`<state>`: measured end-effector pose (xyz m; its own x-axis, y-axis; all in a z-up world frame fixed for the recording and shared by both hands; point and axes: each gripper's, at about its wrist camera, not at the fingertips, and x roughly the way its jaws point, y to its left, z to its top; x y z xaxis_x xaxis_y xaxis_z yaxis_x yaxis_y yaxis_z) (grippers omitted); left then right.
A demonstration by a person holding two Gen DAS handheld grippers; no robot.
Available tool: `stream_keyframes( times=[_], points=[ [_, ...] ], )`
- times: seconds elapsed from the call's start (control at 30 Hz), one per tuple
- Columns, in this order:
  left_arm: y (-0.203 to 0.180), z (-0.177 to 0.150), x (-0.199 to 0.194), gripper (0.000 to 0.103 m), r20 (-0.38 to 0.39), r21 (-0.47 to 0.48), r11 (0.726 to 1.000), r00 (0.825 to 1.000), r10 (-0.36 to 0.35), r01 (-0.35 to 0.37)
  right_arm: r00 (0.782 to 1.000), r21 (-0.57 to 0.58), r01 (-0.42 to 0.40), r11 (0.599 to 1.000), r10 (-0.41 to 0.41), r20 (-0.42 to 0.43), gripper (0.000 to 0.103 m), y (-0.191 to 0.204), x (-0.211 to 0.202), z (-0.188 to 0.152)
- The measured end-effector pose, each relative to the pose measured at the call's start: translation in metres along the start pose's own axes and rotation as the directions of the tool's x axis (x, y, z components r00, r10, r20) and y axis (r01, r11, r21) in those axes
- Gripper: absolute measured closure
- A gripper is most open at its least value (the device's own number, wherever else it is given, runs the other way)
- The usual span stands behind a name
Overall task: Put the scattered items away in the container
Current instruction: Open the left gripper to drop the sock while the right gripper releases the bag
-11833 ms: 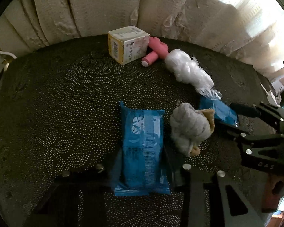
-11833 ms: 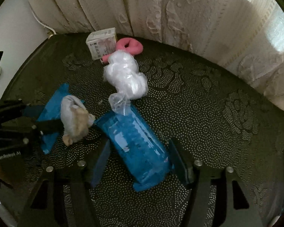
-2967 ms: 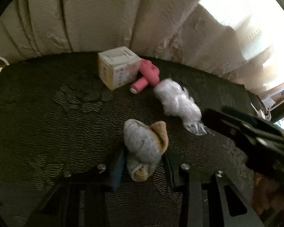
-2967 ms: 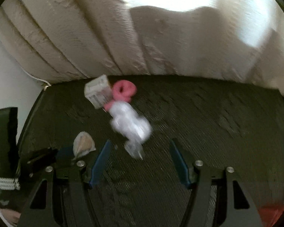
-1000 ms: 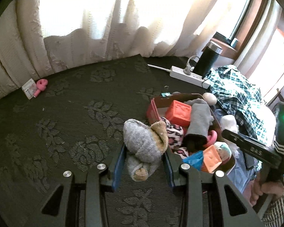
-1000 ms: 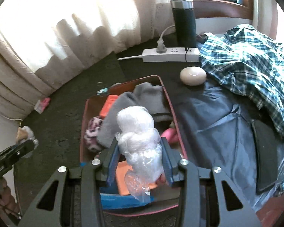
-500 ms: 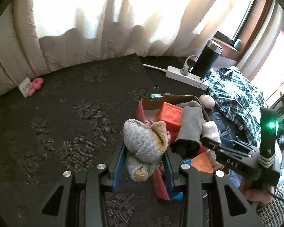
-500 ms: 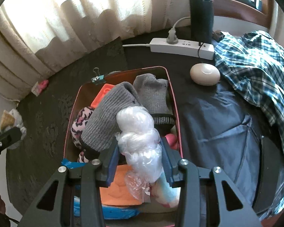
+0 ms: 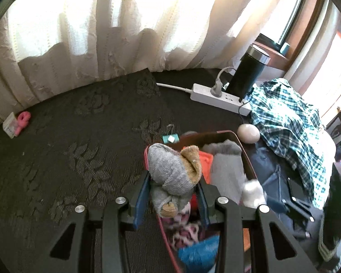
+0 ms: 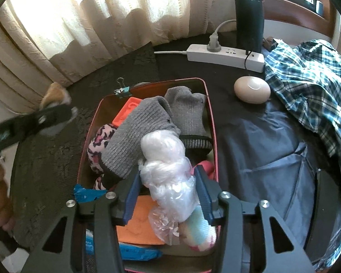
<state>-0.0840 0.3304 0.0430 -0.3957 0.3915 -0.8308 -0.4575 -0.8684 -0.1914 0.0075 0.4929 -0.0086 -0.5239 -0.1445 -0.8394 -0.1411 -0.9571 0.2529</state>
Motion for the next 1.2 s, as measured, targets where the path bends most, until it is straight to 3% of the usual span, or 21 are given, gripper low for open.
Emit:
stream_keyframes(
  times=[0.13,0.27,0.4,0.67,0.8,0.9,1.2],
  points=[
    [-0.002,0.010,0.015,0.059,-0.024,-0.011,1.000,1.000,-0.003,0.003,1.000,-0.001,-0.012,1.000,0.012,0.002,0.049,0.000,-0.003,0.000],
    [-0.002,0.012,0.020,0.046,-0.034,-0.025,0.999,0.999,-0.024,0.023,1.000,0.003,-0.022,1.000,0.022,0.006,0.048,-0.002,-0.005,0.001],
    [0.005,0.011,0.020,0.046,-0.043,-0.048,0.999,0.999,-0.017,0.015,0.999,0.018,-0.035,0.999,0.034,0.019,0.043,-0.003,-0.010,0.004],
    [0.030,0.006,0.004,0.046,-0.031,-0.103,0.995,1.000,0.005,-0.008,0.997,0.059,-0.038,0.998,0.034,0.073,0.043,-0.010,-0.028,0.008],
    [0.040,0.001,-0.002,0.046,-0.034,-0.121,0.993,0.999,0.008,-0.012,0.995,0.097,0.020,0.995,-0.029,0.093,0.043,-0.019,-0.036,0.008],
    [0.046,-0.006,-0.005,0.046,-0.042,-0.128,0.992,0.999,0.007,-0.012,0.994,0.094,0.085,0.992,-0.091,0.056,0.043,-0.022,-0.027,0.007],
    [0.073,-0.024,-0.023,0.046,-0.041,-0.142,0.990,0.999,0.020,-0.026,0.987,0.056,0.156,0.986,-0.158,0.037,0.043,-0.015,-0.011,0.006]
  ],
)
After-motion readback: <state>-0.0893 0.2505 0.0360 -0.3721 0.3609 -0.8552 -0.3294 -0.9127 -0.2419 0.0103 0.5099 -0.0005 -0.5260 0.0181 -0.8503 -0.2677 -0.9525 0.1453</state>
